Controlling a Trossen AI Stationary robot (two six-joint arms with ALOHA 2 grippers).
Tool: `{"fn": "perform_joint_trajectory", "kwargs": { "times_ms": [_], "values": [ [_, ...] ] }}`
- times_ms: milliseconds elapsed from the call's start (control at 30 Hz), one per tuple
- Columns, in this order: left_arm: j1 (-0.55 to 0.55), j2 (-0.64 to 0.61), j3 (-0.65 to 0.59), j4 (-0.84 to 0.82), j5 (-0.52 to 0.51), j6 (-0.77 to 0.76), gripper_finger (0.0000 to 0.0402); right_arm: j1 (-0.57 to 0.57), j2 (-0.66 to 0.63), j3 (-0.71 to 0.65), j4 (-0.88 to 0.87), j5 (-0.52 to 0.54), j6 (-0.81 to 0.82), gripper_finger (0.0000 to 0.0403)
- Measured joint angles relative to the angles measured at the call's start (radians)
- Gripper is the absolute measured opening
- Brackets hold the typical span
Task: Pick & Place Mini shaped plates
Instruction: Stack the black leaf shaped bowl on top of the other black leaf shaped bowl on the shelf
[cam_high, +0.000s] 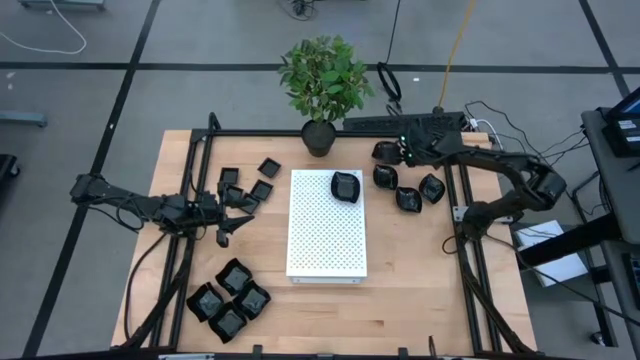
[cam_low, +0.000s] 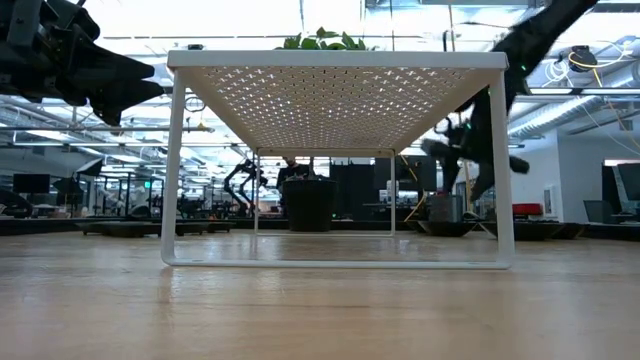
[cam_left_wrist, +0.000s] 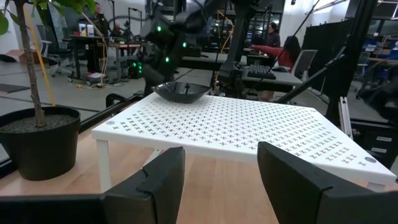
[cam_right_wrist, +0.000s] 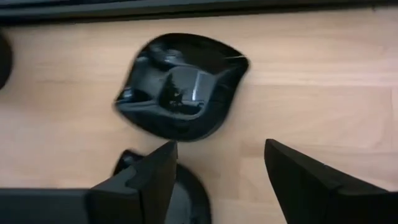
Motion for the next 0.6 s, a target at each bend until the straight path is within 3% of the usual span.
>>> {"fn": "perform_joint_trajectory", "kwargs": {
  "times_ms": [333,600],
  "values": [
    [0.0,0.0,0.0,0.0,0.0,0.0,0.0207,-0.068,0.0,-0.085,0.194,-0.05,-0.002,0.022],
    [0.0,0.0,0.0,0.0,0.0,0.0,0.0207,-0.069,0.03,-0.085,0.208,-0.047,0.006,0.022]
  ]
}}
